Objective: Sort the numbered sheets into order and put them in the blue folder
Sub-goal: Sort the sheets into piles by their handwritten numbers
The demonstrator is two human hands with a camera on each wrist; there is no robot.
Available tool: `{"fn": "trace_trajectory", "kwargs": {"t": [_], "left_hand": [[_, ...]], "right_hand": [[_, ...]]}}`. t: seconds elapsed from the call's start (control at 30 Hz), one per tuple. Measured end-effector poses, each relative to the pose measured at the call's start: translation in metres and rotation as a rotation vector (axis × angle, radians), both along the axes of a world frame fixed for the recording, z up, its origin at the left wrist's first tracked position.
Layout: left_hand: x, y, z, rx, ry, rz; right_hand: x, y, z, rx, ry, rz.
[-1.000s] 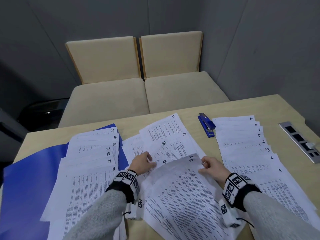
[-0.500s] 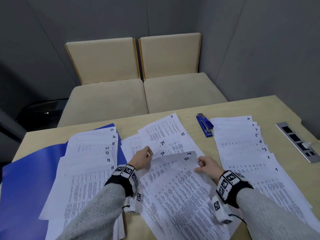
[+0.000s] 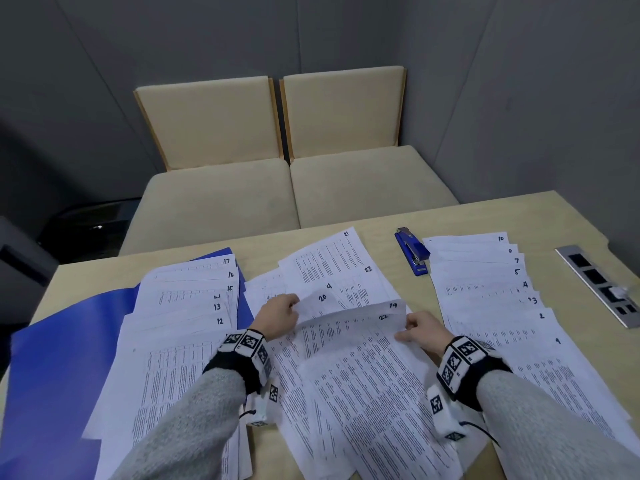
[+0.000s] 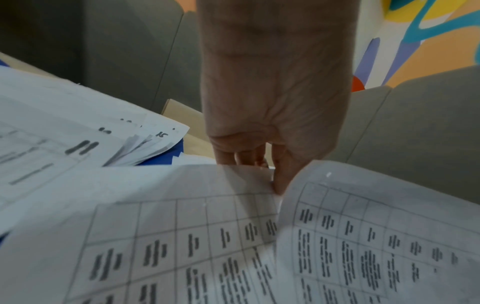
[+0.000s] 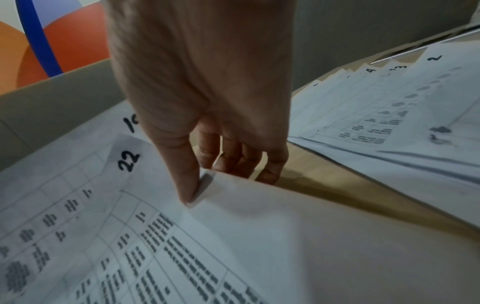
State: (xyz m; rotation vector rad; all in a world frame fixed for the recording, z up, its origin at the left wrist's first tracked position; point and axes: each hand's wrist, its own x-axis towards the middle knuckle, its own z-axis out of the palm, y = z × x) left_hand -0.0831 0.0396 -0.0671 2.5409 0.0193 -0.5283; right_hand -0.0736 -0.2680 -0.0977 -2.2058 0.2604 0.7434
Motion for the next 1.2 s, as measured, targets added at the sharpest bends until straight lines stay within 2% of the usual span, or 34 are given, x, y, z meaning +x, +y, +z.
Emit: {"fn": "trace_trajectory", "kwargs": {"t": [0.17,0.4,0.5,0.7,0.83,0.97,1.07,1.17,1.2], "left_hand": [[-0.004,0.003,0.007,0.204,-0.184,-0.142],[-0.004,0.035,0.037,0.293,-0.203,0.104],[-0.004,0.051,0.071,0.333,-0.312,0.168],[-0.010,0.089,0.168,0.423,-0.469,0.257],[-0.015,0.110,0.205,0.324,-0.485,0.215],[-0.009,0.093,0.205,0.165,-0.338,0.058],[0.007,0.072,0.186,0.096,-0.226,-0.094],[0.027,0.043,0.150,0.032,-0.103,-0.232],[0.033,0.031,0.137,0.039,-0.064,-0.263]], "right_hand": [[0.005,-0.001,0.001,-0.064,0.066,-0.019],[0.005,-0.004,0.002,-0.105,0.092,-0.113],[0.005,-0.009,-0.004,-0.113,0.085,-0.109],[0.003,-0.006,0.004,-0.177,0.103,-0.054],[0.004,-0.005,-0.001,-0.198,0.131,0.014],[-0.002,0.004,0.010,-0.246,0.102,0.071],[-0.004,0.008,0.013,-0.161,0.056,0.090],[-0.004,0.015,0.020,-0.067,-0.225,-0.021],[-0.005,0.020,0.028,0.056,-0.268,-0.105]]}}
